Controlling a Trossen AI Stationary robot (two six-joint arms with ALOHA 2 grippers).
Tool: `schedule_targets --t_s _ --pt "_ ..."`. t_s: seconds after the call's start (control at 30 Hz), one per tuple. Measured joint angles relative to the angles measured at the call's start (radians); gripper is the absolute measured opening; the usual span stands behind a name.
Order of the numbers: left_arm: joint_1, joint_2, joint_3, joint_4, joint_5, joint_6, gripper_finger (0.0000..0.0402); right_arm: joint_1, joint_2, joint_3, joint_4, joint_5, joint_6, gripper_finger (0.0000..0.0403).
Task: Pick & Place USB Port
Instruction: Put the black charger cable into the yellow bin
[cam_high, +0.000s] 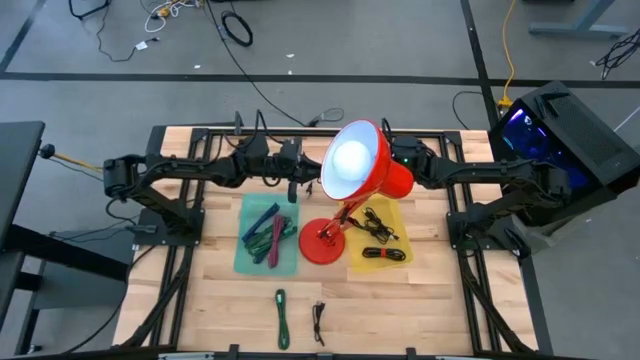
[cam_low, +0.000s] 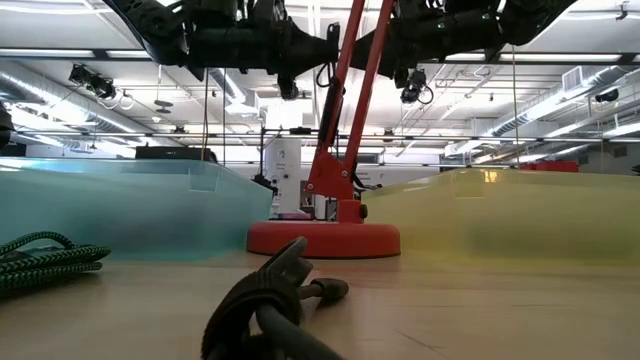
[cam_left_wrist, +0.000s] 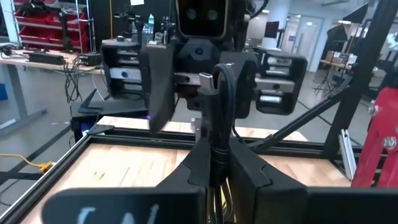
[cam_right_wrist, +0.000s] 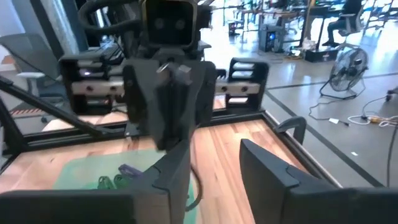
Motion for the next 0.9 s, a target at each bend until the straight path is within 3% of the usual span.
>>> schedule_targets --t_s 0.3,0.9 --pt "-0.002 0.000 0.000 0.028 -0.030 0.021 0.0032 0.001 0.000 0.000 0.036 0.001 0.027 0.0164" --pt "-0.021 0.010 0.000 0.085 -0.051 0.022 0.0032 0.018 0.003 0.000 0.085 -0.005 0.037 0.0165"
